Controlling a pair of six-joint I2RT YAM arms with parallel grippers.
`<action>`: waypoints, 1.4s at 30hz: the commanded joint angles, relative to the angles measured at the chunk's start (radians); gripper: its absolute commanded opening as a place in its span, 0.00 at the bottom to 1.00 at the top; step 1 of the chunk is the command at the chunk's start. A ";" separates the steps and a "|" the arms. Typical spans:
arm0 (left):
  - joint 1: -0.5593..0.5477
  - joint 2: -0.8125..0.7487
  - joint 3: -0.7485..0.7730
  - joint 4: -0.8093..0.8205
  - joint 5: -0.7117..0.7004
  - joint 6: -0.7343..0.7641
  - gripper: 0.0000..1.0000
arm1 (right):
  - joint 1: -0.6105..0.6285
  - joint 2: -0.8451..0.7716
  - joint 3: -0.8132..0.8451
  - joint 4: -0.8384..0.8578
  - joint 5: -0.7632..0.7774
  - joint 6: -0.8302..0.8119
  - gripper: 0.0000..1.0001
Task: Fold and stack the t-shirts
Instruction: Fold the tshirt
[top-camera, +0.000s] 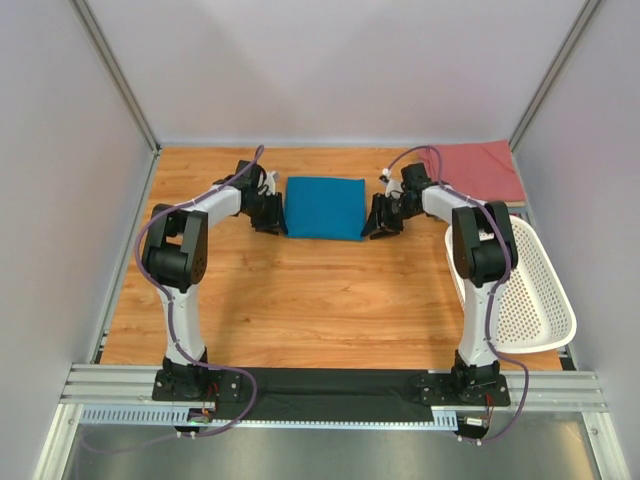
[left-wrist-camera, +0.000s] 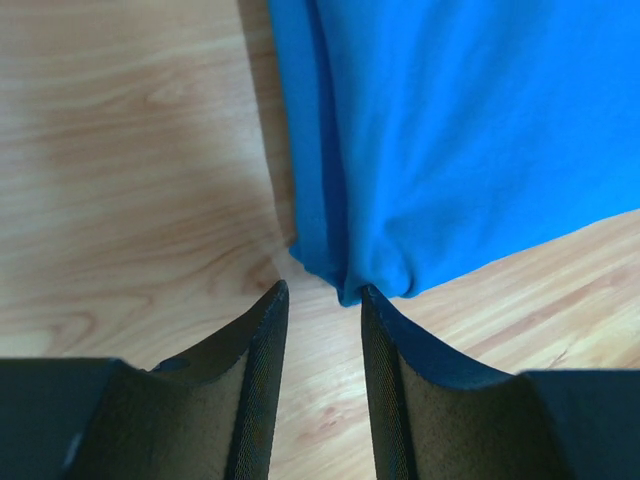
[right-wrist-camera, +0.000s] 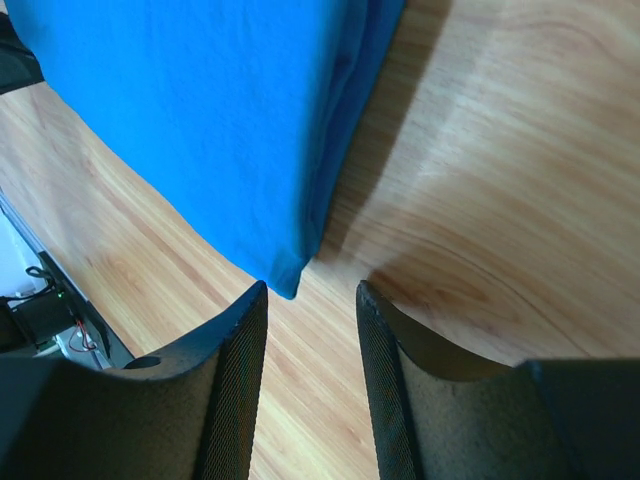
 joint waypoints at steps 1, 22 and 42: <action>0.000 0.027 0.045 0.050 0.012 0.052 0.43 | 0.008 0.036 0.036 0.025 -0.023 -0.041 0.43; 0.000 0.022 0.030 0.042 0.101 0.087 0.35 | 0.030 0.073 0.053 0.020 0.014 -0.058 0.22; 0.009 0.021 0.093 -0.112 -0.074 0.152 0.00 | -0.005 -0.009 -0.019 0.025 0.069 -0.084 0.00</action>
